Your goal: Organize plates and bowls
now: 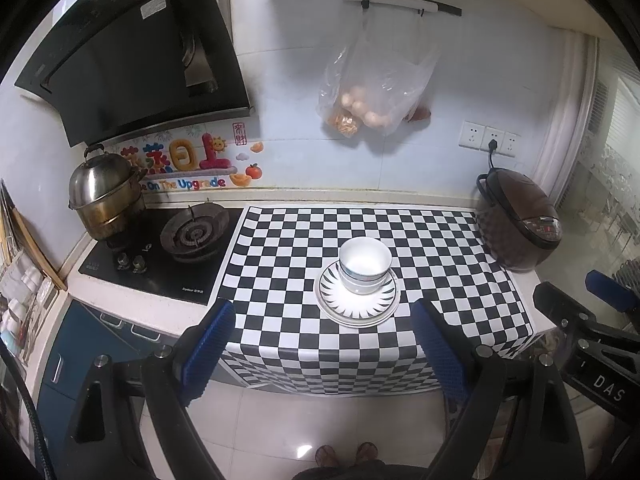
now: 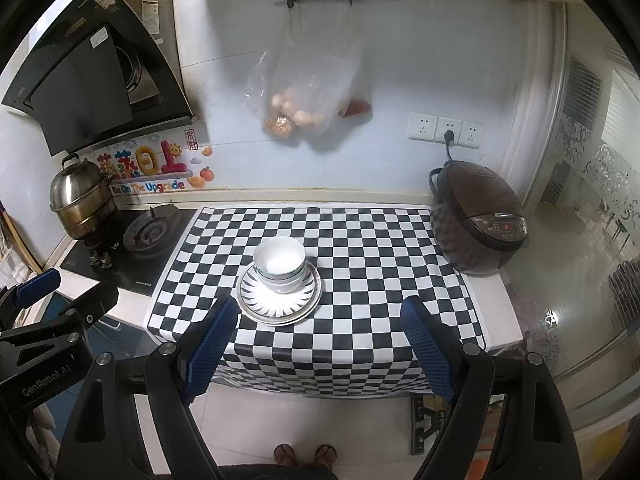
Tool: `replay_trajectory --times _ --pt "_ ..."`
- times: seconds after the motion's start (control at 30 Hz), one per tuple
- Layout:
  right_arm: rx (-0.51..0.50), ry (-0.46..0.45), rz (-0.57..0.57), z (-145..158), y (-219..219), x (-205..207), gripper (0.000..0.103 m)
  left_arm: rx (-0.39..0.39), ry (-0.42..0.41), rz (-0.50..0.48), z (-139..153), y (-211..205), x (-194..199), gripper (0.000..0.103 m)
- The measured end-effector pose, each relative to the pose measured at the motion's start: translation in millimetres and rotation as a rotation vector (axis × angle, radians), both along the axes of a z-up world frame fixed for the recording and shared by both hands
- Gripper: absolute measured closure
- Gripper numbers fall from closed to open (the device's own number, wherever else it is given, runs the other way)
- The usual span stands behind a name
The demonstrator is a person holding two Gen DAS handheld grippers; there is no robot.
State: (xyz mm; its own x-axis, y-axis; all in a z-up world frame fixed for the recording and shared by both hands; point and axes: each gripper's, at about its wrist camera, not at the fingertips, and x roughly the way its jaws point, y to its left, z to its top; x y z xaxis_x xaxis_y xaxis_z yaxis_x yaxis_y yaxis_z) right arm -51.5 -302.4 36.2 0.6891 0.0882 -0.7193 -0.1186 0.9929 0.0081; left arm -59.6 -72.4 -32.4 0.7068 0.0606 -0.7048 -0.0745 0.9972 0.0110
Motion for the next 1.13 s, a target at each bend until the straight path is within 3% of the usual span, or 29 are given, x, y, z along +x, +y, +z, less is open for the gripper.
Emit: replay_trajectory --times 1.13 --pt "-0.013 -0.005 0.014 -7 1 9 0.017 -0.012 -0.017 0.001 0 1 10 0.013"
